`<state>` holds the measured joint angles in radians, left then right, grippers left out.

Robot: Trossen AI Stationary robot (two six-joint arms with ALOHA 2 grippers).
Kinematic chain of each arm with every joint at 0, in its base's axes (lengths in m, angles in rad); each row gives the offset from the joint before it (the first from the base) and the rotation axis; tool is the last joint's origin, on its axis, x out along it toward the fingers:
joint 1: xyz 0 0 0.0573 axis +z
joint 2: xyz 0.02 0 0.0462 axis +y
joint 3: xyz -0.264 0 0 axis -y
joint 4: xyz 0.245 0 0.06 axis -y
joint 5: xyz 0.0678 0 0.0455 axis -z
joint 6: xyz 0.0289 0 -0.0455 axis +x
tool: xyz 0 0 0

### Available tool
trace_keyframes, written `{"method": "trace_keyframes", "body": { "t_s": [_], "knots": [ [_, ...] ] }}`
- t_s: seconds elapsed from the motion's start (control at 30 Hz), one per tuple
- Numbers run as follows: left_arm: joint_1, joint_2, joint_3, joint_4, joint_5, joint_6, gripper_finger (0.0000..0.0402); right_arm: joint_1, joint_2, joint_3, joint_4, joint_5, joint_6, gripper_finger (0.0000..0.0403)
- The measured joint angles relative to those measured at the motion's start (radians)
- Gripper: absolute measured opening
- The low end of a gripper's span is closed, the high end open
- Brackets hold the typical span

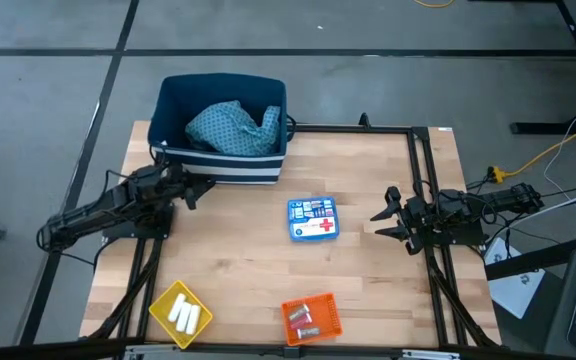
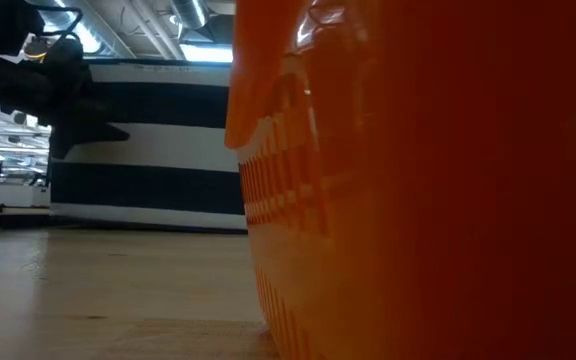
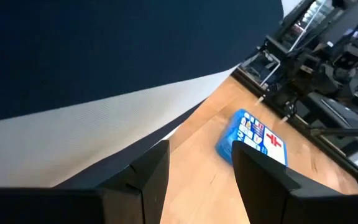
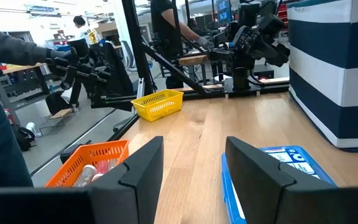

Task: Pick & Place Medicine items
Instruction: Return to Home Position

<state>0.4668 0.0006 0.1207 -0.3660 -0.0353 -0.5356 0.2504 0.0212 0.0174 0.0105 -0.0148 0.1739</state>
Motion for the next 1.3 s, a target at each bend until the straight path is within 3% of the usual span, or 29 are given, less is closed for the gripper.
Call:
{"method": "trace_keyframes", "body": {
  "t_s": [1.3],
  "knots": [
    [-0.046, 0.000, 0.001, 0.000, 0.002, -0.001, 0.0171, 0.000, 0.000, 0.000, 0.000, 0.000, 0.000, 0.0176]
  ]
}}
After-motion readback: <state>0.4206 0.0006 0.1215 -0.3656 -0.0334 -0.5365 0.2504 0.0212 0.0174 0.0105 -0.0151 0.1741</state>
